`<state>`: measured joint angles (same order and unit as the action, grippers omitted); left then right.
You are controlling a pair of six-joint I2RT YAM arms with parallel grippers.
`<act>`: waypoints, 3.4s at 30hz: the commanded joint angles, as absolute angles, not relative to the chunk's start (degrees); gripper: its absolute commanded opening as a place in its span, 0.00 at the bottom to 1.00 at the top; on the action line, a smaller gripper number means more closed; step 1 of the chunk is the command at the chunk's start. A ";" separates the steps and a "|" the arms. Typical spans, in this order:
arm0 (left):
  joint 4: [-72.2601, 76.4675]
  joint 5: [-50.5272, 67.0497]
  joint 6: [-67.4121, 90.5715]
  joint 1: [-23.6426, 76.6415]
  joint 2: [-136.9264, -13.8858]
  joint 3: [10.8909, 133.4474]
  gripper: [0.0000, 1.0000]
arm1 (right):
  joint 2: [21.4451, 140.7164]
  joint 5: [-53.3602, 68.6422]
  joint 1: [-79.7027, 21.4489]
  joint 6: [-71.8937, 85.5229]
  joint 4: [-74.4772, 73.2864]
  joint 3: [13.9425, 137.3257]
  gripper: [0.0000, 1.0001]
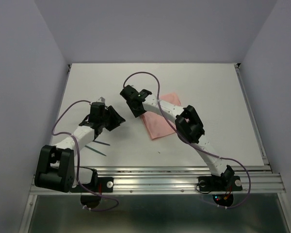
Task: Fold the napkin into a case and place the utensils inside
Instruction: Turn over the upper triangle folded napkin at the center of the board.
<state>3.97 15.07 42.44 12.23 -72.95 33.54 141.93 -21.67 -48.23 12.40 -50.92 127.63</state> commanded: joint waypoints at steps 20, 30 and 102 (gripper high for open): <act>6.94 18.45 42.98 9.58 -82.07 42.35 0.28 | 122.00 -14.68 -46.24 18.89 -31.56 104.78 0.39; 7.38 22.41 43.76 14.67 -94.20 53.51 0.00 | 117.77 -8.53 -40.25 23.99 -24.34 96.85 0.39; 8.44 20.13 45.27 16.61 -112.42 63.28 0.00 | 129.64 -3.08 -42.98 26.81 -23.47 108.02 0.05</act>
<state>10.33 21.85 46.54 16.78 -112.38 62.78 130.41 -3.95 -42.39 25.76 -25.28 106.65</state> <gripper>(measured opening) 0.025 0.045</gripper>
